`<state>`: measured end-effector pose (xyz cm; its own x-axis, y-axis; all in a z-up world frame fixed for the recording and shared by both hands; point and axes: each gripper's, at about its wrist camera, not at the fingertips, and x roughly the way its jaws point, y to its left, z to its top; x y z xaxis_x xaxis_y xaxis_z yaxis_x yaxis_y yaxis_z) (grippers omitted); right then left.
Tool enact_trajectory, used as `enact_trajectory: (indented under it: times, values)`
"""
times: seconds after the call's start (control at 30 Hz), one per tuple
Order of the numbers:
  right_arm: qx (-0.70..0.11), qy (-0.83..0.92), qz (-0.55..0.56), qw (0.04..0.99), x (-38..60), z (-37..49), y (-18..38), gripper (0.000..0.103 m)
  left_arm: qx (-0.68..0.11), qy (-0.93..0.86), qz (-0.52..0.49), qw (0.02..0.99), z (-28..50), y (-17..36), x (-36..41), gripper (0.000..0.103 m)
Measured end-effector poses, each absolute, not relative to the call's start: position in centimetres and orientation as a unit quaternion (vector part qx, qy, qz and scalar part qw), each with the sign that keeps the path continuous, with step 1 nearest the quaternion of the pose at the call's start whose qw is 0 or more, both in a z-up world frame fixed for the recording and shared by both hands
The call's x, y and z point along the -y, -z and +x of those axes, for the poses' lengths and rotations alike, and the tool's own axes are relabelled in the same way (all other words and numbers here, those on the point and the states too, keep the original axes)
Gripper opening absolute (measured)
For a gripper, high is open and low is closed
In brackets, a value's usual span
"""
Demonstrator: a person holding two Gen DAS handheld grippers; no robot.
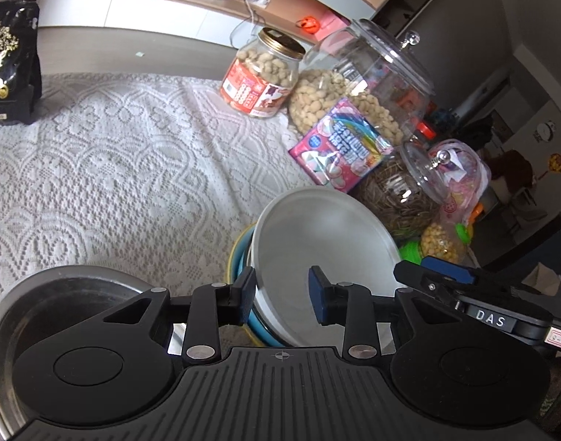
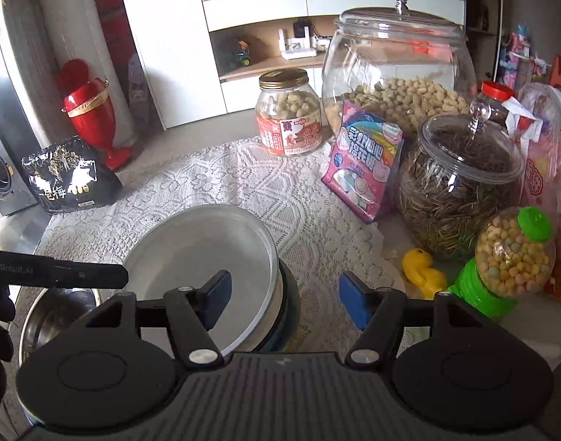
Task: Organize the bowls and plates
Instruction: 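Lift the white bowl onto the blue bowl stack and open the left gripper, then move the left gripper back to the steel bowl on the floral plate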
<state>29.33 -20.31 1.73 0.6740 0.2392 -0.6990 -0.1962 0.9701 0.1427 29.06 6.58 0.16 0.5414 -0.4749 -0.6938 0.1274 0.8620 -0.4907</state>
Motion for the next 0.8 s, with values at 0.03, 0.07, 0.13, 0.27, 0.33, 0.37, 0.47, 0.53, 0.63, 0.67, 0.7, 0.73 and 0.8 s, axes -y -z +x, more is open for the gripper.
enact_trajectory:
  times: [0.03,0.07,0.13,0.27,0.33,0.37,0.47,0.53,0.63,0.67,0.7,0.73,0.8]
  values:
    - [-0.385,-0.124,0.029,0.914,20.3,29.4,-1.5,0.067,-0.450,0.162,-0.193,0.857,29.3,-0.1,-6.4,0.034]
    - [-0.386,-0.127,0.034,0.913,20.4,29.5,-1.3,0.067,-0.455,0.150,-0.194,0.856,29.5,-0.1,-6.4,0.034]
    - [-0.385,-0.135,0.053,0.911,20.9,29.4,-0.9,0.067,-0.460,0.133,-0.190,0.857,29.9,-0.1,-6.3,0.034]
    - [-0.382,-0.154,0.084,0.907,22.2,29.7,0.1,0.067,-0.478,0.126,-0.174,0.852,30.9,0.3,-5.5,0.034]
    - [-0.387,-0.157,0.085,0.905,22.5,30.0,0.7,0.067,-0.483,0.129,-0.179,0.848,31.5,0.4,-5.3,0.034]
    - [-0.390,-0.160,0.084,0.903,22.7,30.2,1.0,0.067,-0.482,0.128,-0.176,0.849,31.7,0.5,-5.2,0.034]
    - [-0.403,-0.168,0.095,0.895,23.2,30.9,1.9,0.067,-0.488,0.120,-0.150,0.851,32.6,0.9,-4.4,0.034]
    - [-0.417,-0.176,0.112,0.885,23.5,31.6,2.7,0.067,-0.502,0.114,-0.140,0.846,33.3,1.6,-4.1,0.034]
    - [-0.425,-0.186,0.133,0.876,23.5,32.4,3.6,0.067,-0.517,0.110,-0.140,0.837,34.1,2.8,-3.9,0.034]
    - [-0.426,-0.189,0.134,0.875,23.4,32.5,3.9,0.067,-0.520,0.112,-0.143,0.835,34.3,3.1,-3.9,0.034]
    - [-0.428,-0.192,0.134,0.873,23.2,32.8,4.2,0.067,-0.523,0.112,-0.146,0.832,34.4,3.4,-3.9,0.034]
    - [-0.431,-0.193,0.135,0.871,23.1,33.1,4.5,0.067,-0.528,0.109,-0.148,0.829,34.7,3.9,-3.8,0.034]
    - [-0.439,-0.194,0.136,0.867,22.8,33.6,4.9,0.067,-0.535,0.103,-0.144,0.826,35.0,4.5,-3.7,0.034]
